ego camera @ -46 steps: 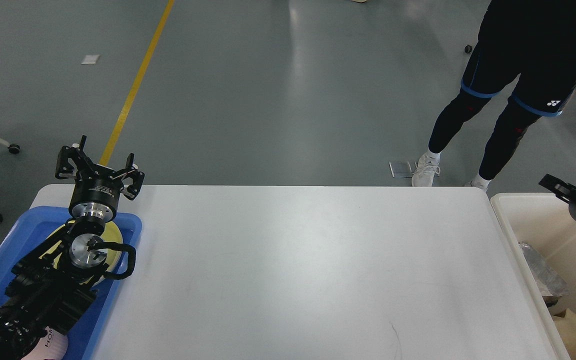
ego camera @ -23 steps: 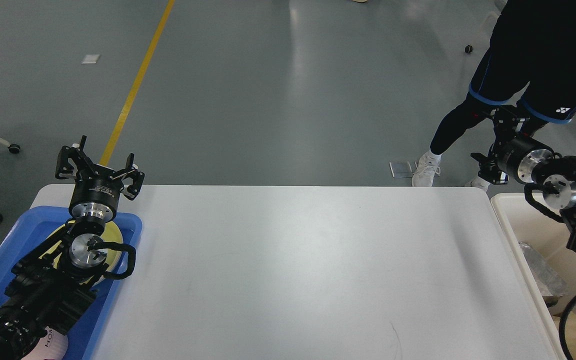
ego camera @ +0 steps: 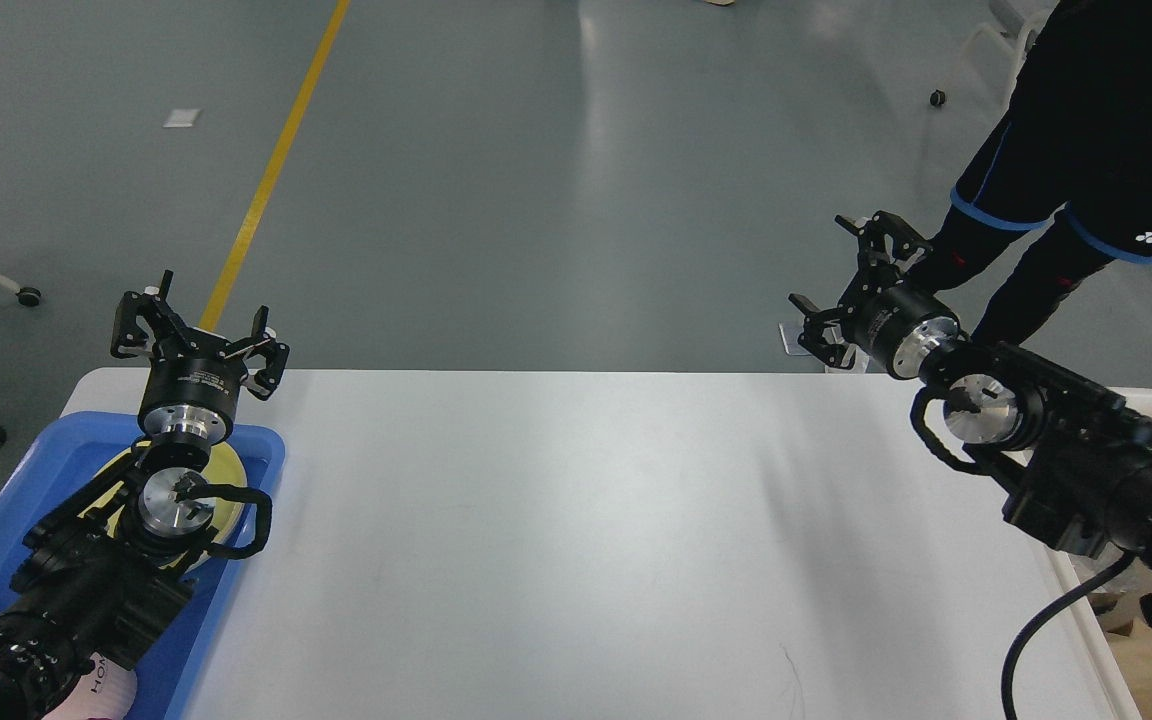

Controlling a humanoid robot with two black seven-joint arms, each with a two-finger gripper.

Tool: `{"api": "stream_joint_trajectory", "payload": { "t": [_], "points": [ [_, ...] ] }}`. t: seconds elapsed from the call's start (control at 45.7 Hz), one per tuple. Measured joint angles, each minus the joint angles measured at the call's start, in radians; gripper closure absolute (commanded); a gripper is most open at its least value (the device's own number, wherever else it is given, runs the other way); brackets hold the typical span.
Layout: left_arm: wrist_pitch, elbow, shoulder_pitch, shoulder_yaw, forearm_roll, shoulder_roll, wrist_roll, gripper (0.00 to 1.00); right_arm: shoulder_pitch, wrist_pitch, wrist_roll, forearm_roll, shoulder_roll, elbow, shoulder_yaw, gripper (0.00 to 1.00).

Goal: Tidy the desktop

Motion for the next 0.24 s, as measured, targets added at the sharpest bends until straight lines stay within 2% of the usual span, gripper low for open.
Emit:
{"api": "stream_joint_trajectory", "payload": {
  "t": [0.087, 0.241],
  "points": [
    [0.000, 0.000, 0.000, 0.000, 0.001, 0.000, 0.000, 0.00, -0.030, -0.021, 0.038, -0.016, 0.018, 0.000, 0.025, 0.00],
    [0.000, 0.000, 0.000, 0.000, 0.001, 0.000, 0.000, 0.00, -0.089, -0.025, 0.049, -0.018, 0.023, 0.005, 0.162, 0.00]
  ]
}}
